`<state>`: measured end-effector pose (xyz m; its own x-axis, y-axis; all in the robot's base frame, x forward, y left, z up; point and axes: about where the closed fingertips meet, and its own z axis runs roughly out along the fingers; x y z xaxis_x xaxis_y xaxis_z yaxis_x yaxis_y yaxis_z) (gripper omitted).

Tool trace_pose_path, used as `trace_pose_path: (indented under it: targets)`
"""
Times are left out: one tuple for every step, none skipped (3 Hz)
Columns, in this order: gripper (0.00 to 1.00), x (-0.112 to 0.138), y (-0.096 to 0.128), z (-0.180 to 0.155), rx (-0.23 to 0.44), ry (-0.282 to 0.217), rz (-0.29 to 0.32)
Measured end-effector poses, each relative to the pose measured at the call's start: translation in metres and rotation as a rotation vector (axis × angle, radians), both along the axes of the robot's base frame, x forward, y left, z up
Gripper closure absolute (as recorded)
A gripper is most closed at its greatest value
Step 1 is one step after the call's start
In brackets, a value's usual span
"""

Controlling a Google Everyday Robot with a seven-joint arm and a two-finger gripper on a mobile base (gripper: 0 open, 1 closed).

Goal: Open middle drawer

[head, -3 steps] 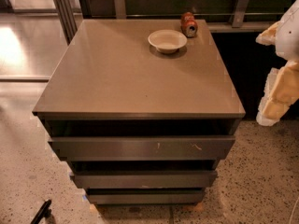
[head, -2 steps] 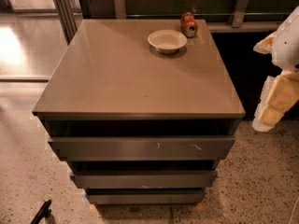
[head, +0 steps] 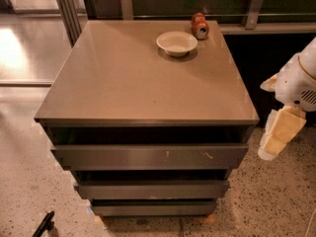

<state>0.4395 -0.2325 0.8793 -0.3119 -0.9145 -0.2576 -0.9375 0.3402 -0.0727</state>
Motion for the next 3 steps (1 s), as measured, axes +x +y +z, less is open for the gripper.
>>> trace_pose_path:
  targets:
    - [0.03, 0.0000, 0.0000, 0.0000, 0.000, 0.000, 0.000]
    - [0.34, 0.0000, 0.0000, 0.0000, 0.000, 0.000, 0.000]
    - [0.57, 0.0001, 0.0000, 0.0000, 0.000, 0.000, 0.000]
